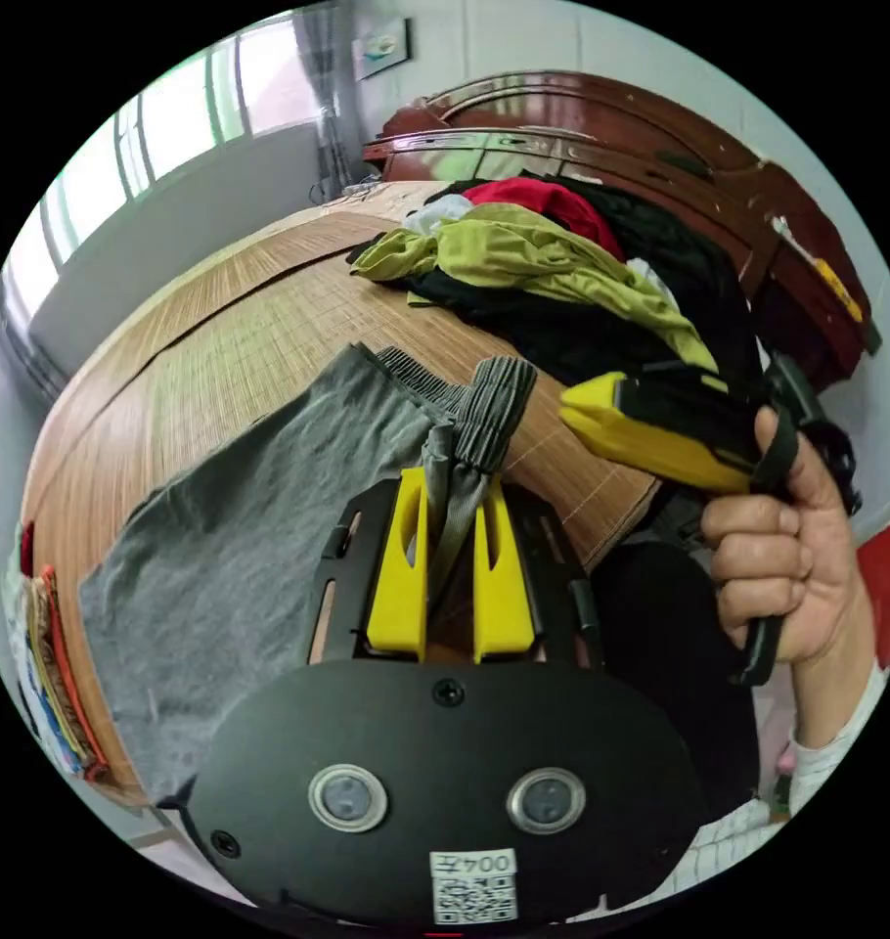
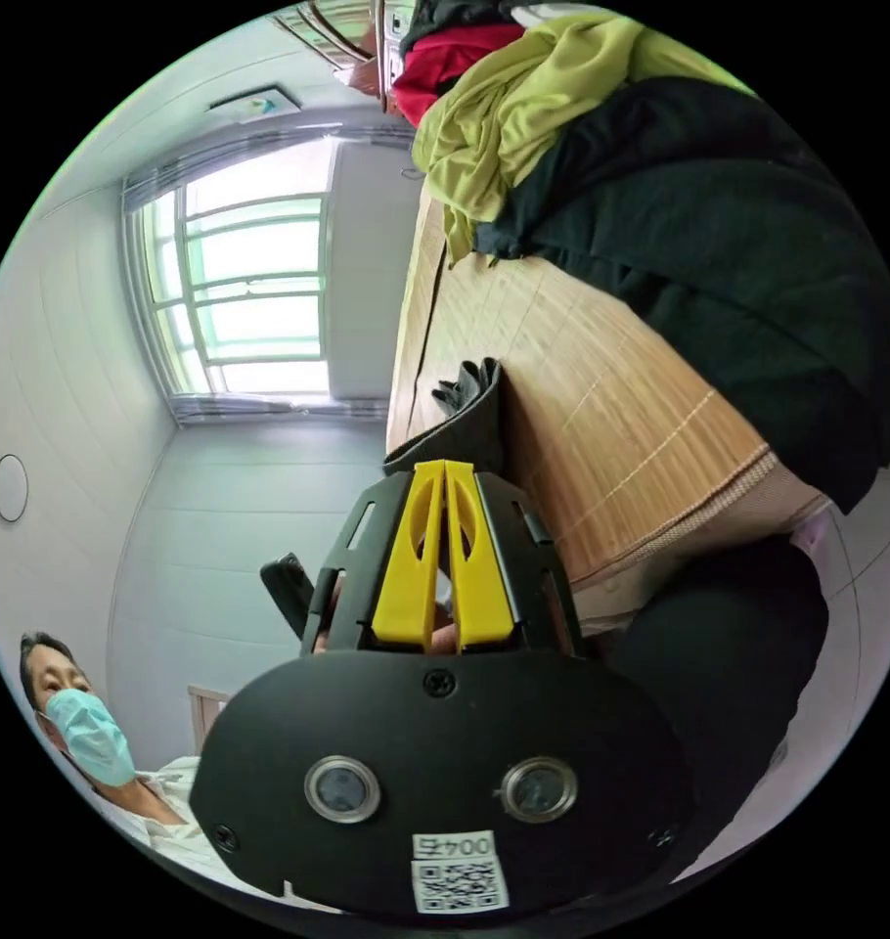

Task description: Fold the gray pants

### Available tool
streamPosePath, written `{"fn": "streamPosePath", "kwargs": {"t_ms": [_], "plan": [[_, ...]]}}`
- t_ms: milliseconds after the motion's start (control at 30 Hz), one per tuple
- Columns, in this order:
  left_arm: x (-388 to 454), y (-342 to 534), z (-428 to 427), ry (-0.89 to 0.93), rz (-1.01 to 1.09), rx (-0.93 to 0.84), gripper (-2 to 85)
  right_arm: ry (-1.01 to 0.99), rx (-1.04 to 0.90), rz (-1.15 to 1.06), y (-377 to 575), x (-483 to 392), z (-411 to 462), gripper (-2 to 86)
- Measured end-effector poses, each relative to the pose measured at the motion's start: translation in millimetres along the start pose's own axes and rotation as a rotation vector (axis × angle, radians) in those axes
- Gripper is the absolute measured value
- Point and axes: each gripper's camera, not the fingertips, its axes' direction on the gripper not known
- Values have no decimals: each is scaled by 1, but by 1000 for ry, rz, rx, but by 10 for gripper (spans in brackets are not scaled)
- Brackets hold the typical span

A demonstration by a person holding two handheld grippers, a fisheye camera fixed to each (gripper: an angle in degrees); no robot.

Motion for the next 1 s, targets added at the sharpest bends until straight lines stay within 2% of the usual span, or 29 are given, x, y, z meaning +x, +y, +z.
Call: {"fn": "streamPosePath", "kwargs": {"t_ms": [100,267,367,500,567,633,800,1000], "plan": [[-31,8,-11,94,-106,43,64,30,102,5,3,5,-3,1],[-42,23,-22,58,-60,69,65,304,-72,-34,-28,-4,73,-6],[-50,34,-26,43,-52,76,64,351,-129,-65,-47,-15,118,-7],[-73,51,-41,41,-94,121,65,260,-126,-52,-61,-23,146,-7],[-88,59,-54,59,-133,161,65,117,-103,-35,-62,-31,152,-7],[-111,71,-75,77,-179,216,66,70,-100,-53,-60,-47,159,-7],[-167,114,-131,82,-297,371,68,48,-115,-178,-43,-122,190,-7],[-257,205,-203,71,-436,562,68,96,-173,-442,15,-240,266,-7]]}}
